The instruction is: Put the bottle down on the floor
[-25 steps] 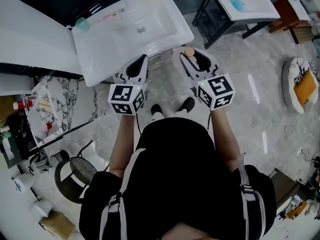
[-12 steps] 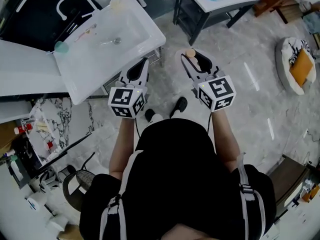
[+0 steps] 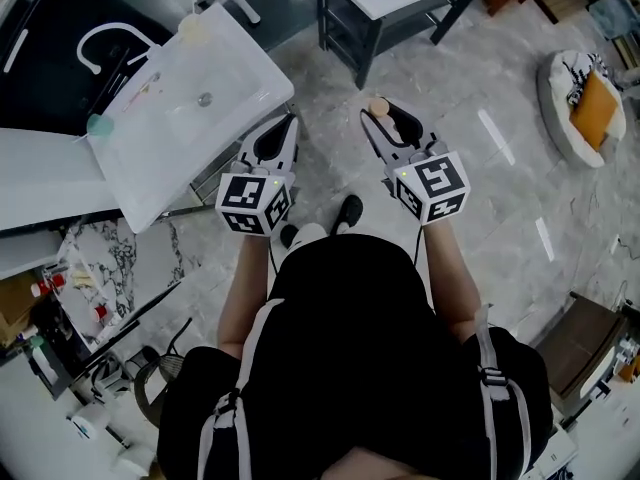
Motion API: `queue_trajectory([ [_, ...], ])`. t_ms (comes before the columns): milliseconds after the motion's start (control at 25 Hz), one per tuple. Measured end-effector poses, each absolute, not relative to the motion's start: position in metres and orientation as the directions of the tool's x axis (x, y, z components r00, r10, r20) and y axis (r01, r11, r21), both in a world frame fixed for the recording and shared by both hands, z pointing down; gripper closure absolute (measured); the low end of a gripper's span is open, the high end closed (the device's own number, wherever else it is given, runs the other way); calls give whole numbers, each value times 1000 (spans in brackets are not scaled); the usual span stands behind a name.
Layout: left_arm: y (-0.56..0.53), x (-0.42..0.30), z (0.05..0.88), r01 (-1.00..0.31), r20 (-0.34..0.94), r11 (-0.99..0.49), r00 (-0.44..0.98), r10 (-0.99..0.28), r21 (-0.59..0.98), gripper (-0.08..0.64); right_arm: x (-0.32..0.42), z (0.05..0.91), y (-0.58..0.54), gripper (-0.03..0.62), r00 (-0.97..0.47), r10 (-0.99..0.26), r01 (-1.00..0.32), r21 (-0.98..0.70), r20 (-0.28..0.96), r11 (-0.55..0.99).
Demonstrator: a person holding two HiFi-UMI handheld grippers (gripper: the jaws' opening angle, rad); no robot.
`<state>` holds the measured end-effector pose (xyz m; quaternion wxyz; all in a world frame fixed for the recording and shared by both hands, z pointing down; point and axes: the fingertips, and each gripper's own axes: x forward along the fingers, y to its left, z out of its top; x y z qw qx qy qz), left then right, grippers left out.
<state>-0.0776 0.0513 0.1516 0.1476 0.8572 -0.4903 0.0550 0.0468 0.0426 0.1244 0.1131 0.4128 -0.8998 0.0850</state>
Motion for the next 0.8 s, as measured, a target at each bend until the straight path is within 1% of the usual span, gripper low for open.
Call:
queue_trajectory([
  [280,40,-46,167,-840,277,-502,542,-793,206,541,76,141,31,454,-614,-732,-781,-95,296,617],
  [560,25,-35,186,-829,308,-523,560,-769,200,541,89,175,18,454,-592,-728,-795,-106,345,597],
  [800,17,-38,205,-802,333,-561,596,-730,207,541,87,199,17,454,-551,-755,-823,-82,355,562],
])
